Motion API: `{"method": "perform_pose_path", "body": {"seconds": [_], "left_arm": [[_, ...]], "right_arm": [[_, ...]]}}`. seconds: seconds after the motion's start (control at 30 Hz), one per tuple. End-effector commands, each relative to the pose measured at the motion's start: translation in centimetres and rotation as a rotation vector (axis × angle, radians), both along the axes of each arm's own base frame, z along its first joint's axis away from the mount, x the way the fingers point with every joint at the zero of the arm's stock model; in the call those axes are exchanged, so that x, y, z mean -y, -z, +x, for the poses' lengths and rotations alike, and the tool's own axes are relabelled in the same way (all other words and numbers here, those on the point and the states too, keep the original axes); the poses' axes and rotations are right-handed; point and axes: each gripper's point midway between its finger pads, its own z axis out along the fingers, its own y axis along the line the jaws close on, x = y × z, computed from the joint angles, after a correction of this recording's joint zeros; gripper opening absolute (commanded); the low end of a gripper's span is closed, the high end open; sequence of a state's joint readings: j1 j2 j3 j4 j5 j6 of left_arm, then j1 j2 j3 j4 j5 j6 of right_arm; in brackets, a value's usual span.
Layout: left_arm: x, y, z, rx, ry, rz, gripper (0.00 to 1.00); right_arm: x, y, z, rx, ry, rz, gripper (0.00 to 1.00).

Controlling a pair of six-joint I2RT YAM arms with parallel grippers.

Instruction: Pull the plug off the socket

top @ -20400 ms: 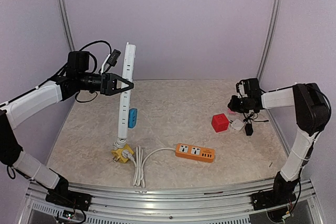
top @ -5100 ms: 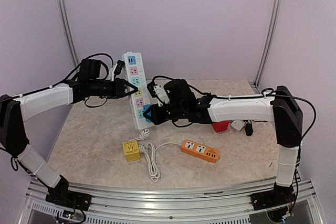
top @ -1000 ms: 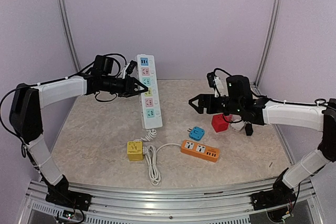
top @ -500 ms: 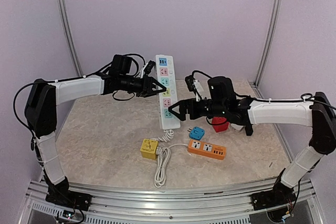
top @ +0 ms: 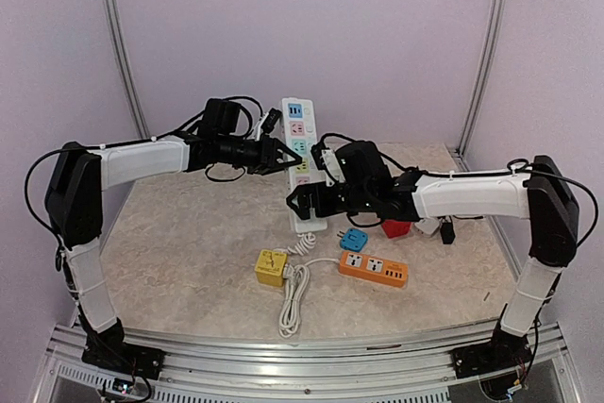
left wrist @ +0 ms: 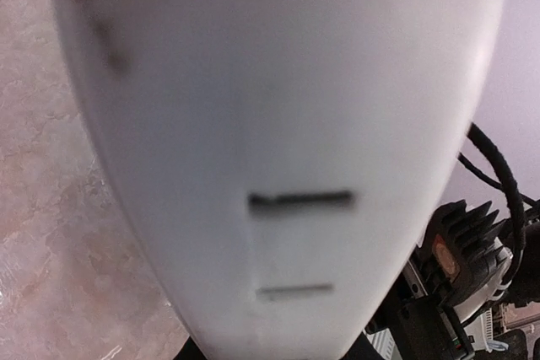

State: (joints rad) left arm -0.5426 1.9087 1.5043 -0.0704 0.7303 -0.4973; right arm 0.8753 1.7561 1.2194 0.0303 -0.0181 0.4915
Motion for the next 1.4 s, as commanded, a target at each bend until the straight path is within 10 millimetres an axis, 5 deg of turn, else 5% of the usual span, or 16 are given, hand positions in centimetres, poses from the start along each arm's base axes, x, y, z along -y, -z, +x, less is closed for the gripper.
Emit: {"method": "perform_pose_path", "body": {"seconds": [0.0,0.17,0.23,0.3,0.37,0.43,0.53,0.57,0.7,0.9,1.07,1.23,1.37], "left_arm": [[1.0,-3.7,0.2,0.103,0.001,-0.07,0.01],[1.2,-3.7,0.1,0.115,-0.008,-0.064,0.0],[1.1,-3.6,0.2,0.123,-0.019,-0.058,0.0],[1.0,-3.4,0.3,0.125,-0.03,-0.048,0.02],[0.6,-2.9,0.4,0.132,-0.048,-0.024,0.2],[-0.1,-1.9,0.4,0.128,-0.078,0.023,0.54],[-1.8,-0.7,0.2,0.146,-0.143,0.094,0.93],[-2.4,-0.2,0.1,0.148,-0.157,0.12,0.98],[-4.8,0.7,-1.3,0.143,-0.217,0.207,0.99],[-7.4,5.0,-4.8,0.048,-0.295,0.337,0.99],[-5.1,7.1,-8.2,-0.02,-0.246,0.37,0.99],[-2.2,9.3,-9.9,-0.068,-0.185,0.419,0.99],[-2.1,11.7,-10.1,-0.068,-0.191,0.522,0.99]], "right_arm": [[-0.6,2.5,-0.2,-0.028,0.038,-0.095,1.0],[-0.2,3.7,0.4,-0.02,0.106,-0.132,0.99],[-0.3,4.0,0.7,-0.015,0.113,-0.139,0.91],[-0.2,3.9,1.0,-0.008,0.133,-0.145,0.73],[0.2,3.4,1.4,0.011,0.157,-0.147,0.59],[0.8,2.8,1.8,0.029,0.186,-0.152,0.48],[2.1,2.2,2.5,0.041,0.233,-0.162,0.4],[2.5,2.2,2.7,0.04,0.247,-0.162,0.39],[3.9,2.9,3.5,0.005,0.289,-0.151,0.39],[4.2,4.8,4.5,-0.052,0.288,-0.133,0.4],[4.4,5.2,5.4,-0.067,0.296,-0.128,0.4],[4.9,5.6,5.7,-0.075,0.31,-0.13,0.41],[4.9,5.6,5.7,-0.078,0.309,-0.122,0.41]]}}
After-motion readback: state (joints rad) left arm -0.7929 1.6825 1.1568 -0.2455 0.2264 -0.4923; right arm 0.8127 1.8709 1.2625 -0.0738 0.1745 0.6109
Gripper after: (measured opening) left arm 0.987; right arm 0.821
